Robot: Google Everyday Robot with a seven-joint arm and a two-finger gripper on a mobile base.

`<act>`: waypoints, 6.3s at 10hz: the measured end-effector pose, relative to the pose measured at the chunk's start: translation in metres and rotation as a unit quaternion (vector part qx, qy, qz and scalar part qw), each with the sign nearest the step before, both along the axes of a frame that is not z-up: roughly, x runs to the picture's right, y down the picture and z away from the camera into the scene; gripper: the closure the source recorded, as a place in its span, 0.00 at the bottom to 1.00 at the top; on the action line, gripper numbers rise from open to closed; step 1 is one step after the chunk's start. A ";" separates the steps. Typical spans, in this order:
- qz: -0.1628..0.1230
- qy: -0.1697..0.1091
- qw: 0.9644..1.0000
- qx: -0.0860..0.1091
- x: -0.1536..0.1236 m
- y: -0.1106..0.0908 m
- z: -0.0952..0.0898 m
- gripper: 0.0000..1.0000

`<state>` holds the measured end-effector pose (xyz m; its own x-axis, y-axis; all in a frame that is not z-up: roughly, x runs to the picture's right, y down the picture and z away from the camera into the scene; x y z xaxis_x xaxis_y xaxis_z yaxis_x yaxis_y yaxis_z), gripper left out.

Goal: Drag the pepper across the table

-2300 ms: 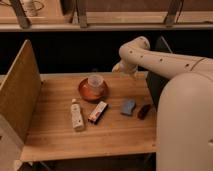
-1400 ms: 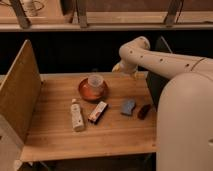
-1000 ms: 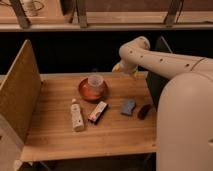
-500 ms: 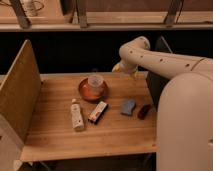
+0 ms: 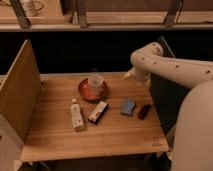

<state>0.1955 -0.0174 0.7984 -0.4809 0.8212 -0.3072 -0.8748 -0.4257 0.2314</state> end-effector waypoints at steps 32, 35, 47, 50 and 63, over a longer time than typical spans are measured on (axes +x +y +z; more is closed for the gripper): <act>0.092 0.064 0.986 -0.120 0.066 0.154 0.060 0.20; 0.085 0.093 0.981 -0.144 0.069 0.168 0.068 0.20; 0.101 0.107 0.972 -0.184 0.059 0.191 0.083 0.80; 0.091 0.084 0.977 -0.176 0.046 0.188 0.071 1.00; -0.033 -0.044 0.980 -0.190 -0.085 0.203 0.050 1.00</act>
<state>0.1110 0.1860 0.8485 -0.3880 0.6677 -0.6353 -0.9214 -0.2642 0.2850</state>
